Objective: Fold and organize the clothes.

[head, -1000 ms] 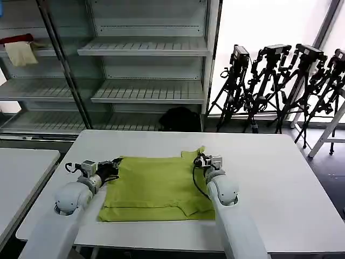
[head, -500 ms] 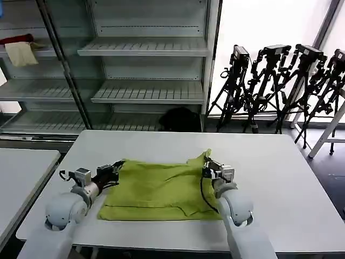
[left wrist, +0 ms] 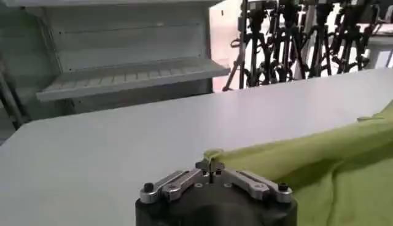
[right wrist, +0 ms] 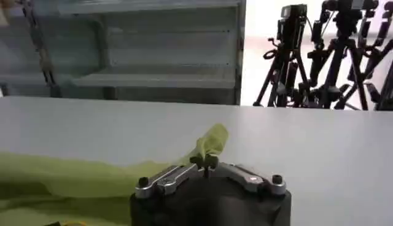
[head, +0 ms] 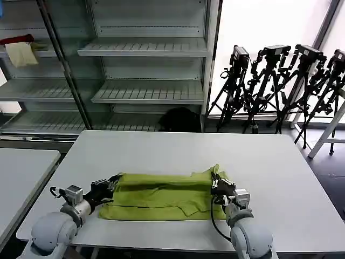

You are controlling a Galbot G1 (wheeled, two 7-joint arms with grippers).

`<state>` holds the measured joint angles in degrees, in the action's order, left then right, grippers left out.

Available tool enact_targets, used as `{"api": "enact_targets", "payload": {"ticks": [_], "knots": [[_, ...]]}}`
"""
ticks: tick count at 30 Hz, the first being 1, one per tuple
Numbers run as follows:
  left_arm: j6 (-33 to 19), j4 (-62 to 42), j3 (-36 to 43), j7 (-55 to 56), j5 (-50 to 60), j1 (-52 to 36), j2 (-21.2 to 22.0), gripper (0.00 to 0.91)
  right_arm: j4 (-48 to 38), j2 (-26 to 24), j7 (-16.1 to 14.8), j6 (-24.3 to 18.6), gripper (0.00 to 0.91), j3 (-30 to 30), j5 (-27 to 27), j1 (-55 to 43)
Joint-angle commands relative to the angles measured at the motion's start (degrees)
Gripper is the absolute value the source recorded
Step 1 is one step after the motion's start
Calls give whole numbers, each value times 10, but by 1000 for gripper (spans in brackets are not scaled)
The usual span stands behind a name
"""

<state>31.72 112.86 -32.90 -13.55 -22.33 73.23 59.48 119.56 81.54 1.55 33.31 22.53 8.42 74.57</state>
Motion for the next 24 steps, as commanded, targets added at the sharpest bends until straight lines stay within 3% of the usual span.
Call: {"api": "enact_targets", "payload": {"ticks": [1, 22, 23, 24], "knots": [[-1, 29, -21, -7, 27, 55, -5, 10, 53, 4, -8, -1, 0, 1, -25, 77], [-2, 31, 8, -13, 90, 54, 15, 10, 20, 25, -1, -2, 0, 8, -104, 64], [-2, 32, 8, -12, 89, 54, 15, 20, 20, 25, -1, -2, 60, 8, -107, 64], [-2, 33, 7, -11, 89, 55, 15, 30, 21, 25, -2, -2, 403, 6, -116, 64]]}}
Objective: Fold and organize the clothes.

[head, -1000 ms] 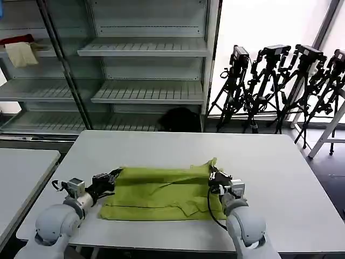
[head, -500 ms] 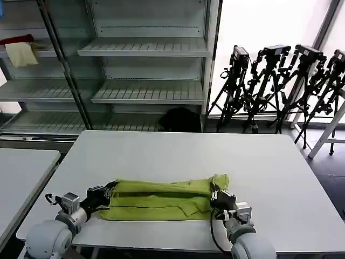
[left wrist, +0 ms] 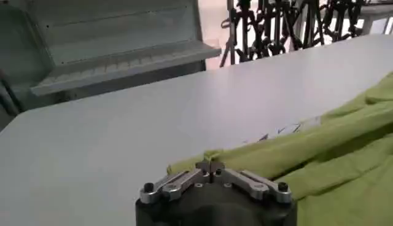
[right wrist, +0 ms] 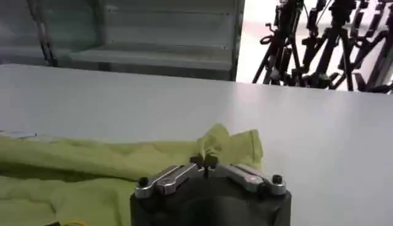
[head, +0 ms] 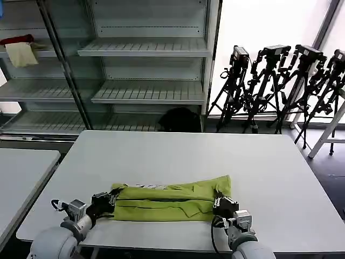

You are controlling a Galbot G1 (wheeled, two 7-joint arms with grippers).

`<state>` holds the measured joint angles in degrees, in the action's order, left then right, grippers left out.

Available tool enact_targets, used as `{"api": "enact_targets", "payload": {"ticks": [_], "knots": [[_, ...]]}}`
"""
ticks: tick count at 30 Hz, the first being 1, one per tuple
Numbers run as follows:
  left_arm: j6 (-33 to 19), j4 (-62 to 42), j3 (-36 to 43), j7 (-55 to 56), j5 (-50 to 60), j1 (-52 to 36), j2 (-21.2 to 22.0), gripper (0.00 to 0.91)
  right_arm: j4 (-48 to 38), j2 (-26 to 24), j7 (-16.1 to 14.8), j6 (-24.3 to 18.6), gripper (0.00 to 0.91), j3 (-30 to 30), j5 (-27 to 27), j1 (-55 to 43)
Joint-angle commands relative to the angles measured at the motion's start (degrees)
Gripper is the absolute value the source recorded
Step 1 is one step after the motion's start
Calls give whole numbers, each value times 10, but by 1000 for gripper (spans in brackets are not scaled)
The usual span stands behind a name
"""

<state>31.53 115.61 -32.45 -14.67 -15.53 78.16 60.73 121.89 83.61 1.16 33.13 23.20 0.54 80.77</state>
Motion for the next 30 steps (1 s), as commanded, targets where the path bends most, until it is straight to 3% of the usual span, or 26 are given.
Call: {"api": "enact_targets", "payload": {"ticks": [1, 2, 3, 13, 16, 20, 23, 24, 27, 30], "knots": [[0, 6, 3, 2, 21, 6, 3, 343, -2, 5, 2, 0, 907, -1, -42, 2], [0, 8, 2, 3, 21, 6, 3, 766, -1, 6, 2, 0, 907, -2, -47, 3], [0, 10, 2, 6, 20, 7, 3, 907, 0, 7, 2, 0, 907, -4, -50, 3], [-9, 38, -20, 37, 1, 19, 16, 907, 18, 6, 18, -20, 907, 16, -96, -2], [-20, 54, -36, 74, -41, 28, 33, 907, 17, 3, 16, -48, 907, 32, -128, 1], [-57, 68, -55, 118, -55, 70, 65, 907, 19, -2, 8, -69, 907, 60, -123, 2], [-70, 64, -55, 156, -48, 99, 93, 907, 21, -3, -3, -86, 907, 79, -63, -8], [-73, 62, -51, 170, -50, 106, 104, 907, 27, -4, -4, -76, 907, 93, 11, -18], [-84, 53, -33, 202, -48, 113, 122, 907, 29, -1, -6, -74, 907, 118, 124, -42], [-93, 40, -21, 223, -37, 111, 140, 907, 28, 0, -10, -85, 907, 137, 169, -60]]}}
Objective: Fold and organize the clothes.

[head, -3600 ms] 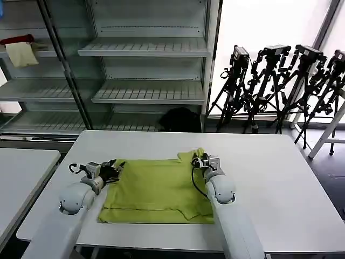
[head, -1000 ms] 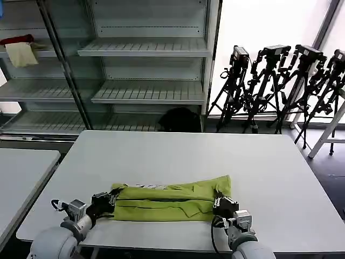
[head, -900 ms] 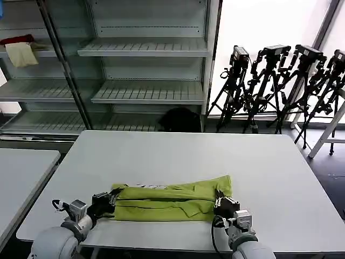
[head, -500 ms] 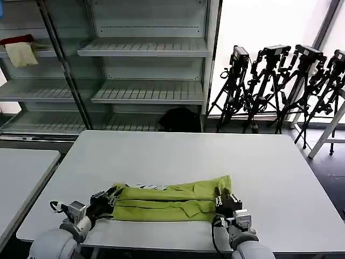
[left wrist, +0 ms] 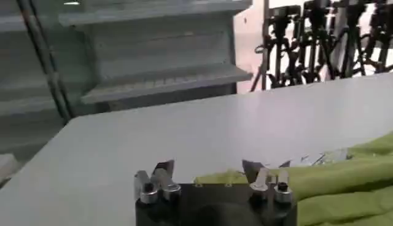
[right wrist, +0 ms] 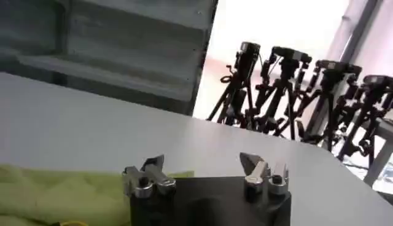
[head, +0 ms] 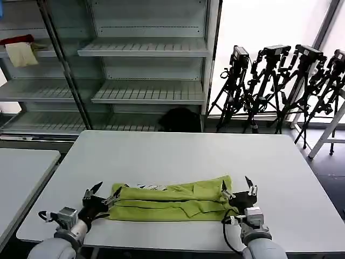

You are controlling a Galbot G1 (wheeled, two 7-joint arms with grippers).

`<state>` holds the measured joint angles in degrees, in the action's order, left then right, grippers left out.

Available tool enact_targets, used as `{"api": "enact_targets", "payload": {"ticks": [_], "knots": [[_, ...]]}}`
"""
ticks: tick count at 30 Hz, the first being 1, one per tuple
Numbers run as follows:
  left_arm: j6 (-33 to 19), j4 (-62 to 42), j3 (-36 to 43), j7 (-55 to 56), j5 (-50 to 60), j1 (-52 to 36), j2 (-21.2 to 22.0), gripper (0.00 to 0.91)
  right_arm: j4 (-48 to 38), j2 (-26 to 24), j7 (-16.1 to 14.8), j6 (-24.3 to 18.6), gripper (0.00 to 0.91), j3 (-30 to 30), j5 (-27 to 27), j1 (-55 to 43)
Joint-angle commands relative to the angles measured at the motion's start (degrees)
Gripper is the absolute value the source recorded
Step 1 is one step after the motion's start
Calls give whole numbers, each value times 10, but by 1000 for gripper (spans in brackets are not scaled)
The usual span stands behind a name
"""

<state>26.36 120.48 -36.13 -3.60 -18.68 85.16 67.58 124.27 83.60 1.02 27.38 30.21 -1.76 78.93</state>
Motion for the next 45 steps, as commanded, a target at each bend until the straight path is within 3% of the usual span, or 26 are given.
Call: {"api": "enact_targets", "payload": {"ticks": [1, 14, 16, 18, 20, 22, 23, 24, 38, 45], "knots": [[-41, -10, 17, 112, -3, 41, 75, 907, 4, -1, -11, -30, 907, 70, 196, -44], [-19, -10, 44, 114, 3, 33, 92, 907, -2, -5, -25, -30, 907, 88, 204, -32], [-14, -11, 46, 113, 4, 34, 92, 867, -3, -5, -25, -29, 907, 89, 203, -31], [-11, -14, 49, 114, 4, 32, 93, 746, -4, -3, -24, -30, 907, 89, 201, -30], [-8, -19, 50, 114, 2, 28, 97, 353, -5, 1, -24, -30, 907, 87, 198, -28], [-1, -18, 52, 113, -1, 25, 100, 222, -6, 7, -23, -31, 907, 86, 195, -27], [-1, -18, 53, 111, 0, 24, 101, 81, -7, 11, -22, -31, 907, 85, 193, -27], [-1, -16, 55, 109, -2, 24, 101, 20, -8, 12, -22, -31, 907, 84, 191, -27], [-15, -10, 69, 100, 1, 14, 101, 0, -10, 12, -20, -29, 907, 84, 181, -20], [-49, 11, 6, 53, 44, 6, 80, 0, -16, 4, -20, -29, 907, 90, 180, -20]]}}
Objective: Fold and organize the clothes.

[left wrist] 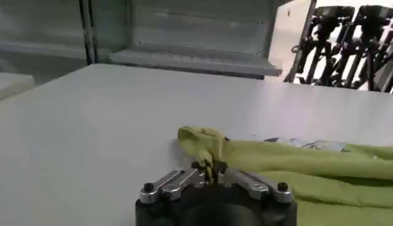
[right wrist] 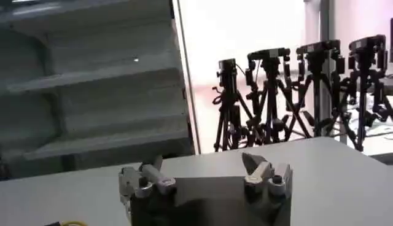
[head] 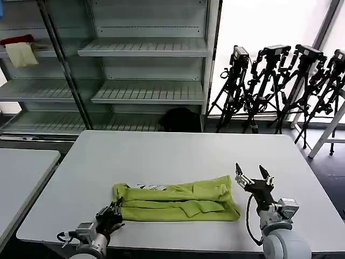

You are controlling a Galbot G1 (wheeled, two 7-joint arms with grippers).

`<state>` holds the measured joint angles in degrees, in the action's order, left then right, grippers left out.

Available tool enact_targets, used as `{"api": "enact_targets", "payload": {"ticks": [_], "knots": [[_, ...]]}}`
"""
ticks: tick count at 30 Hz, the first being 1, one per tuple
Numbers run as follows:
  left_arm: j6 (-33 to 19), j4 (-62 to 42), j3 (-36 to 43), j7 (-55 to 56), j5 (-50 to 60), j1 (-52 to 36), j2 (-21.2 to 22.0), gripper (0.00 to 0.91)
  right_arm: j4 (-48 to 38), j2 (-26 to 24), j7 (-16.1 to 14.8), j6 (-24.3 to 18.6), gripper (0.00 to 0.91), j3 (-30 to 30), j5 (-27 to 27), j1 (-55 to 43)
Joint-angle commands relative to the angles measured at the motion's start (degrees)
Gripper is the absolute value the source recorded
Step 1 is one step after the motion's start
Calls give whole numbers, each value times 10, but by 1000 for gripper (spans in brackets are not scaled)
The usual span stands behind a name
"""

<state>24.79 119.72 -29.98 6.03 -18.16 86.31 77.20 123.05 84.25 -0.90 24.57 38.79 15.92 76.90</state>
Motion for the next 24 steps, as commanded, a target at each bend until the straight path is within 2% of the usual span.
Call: {"api": "enact_targets", "payload": {"ticks": [1, 3, 7, 12, 15, 20, 24], "knots": [[-36, 20, -79, -54, 48, -5, -19, 0, -5, -4, 0, -1, 907, 5, 3, -1], [-47, 20, -150, -103, 88, -10, -32, 0, -11, -5, 0, -1, 907, 6, 3, -2], [-56, 6, -250, -149, 105, -19, -86, 0, -22, -6, 0, -2, 907, 6, 4, -4], [-64, -42, -349, -187, 129, -29, -200, 0, -33, -7, -1, -4, 907, 5, 4, -5], [-61, -49, -382, -198, 147, -47, -243, 0, -38, -7, 0, -5, 907, 4, 4, -4], [-46, -17, -382, -200, 158, -72, -271, 0, -42, -4, 0, -6, 907, 5, 3, -1], [-40, 40, -337, -196, 191, -66, -245, 0, -43, -4, -1, -9, 907, 10, 4, 6]]}}
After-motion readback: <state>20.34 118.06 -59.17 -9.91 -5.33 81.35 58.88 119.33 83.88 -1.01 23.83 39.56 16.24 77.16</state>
